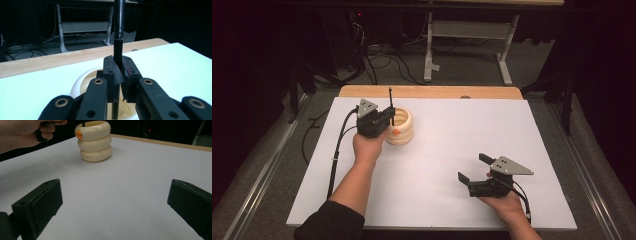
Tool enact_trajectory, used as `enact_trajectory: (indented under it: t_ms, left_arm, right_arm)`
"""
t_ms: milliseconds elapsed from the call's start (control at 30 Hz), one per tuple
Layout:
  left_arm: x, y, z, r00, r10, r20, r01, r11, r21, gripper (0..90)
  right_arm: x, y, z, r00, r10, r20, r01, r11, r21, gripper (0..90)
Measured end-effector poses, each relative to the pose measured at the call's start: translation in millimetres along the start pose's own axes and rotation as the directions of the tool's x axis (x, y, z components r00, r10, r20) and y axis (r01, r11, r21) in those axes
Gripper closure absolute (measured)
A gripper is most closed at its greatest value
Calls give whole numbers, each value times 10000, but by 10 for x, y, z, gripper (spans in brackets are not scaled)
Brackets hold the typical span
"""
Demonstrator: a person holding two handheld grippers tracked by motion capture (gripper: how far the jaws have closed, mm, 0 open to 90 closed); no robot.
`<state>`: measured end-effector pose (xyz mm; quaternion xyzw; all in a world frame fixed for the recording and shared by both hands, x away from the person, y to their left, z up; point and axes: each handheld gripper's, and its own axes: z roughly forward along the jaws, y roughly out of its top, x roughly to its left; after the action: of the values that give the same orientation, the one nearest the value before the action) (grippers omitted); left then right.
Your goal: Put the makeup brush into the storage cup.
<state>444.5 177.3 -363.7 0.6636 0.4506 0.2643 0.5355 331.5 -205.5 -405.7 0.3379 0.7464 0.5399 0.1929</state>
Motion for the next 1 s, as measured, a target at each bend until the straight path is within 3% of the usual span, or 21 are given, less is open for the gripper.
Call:
enact_trajectory:
  t_ms: [567,1000]
  left_arm:
    - [-20,-164,58,10000,91,-31,-89,9991,425,814]
    - [-10,-152,21,9999,133,10,-133,9990,437,826]
  right_arm:
    - [9,-12,15,9999,-119,-51,120,9999,48,13]
    - [18,-17,21,10000,-50,-38,51,9999,118,13]
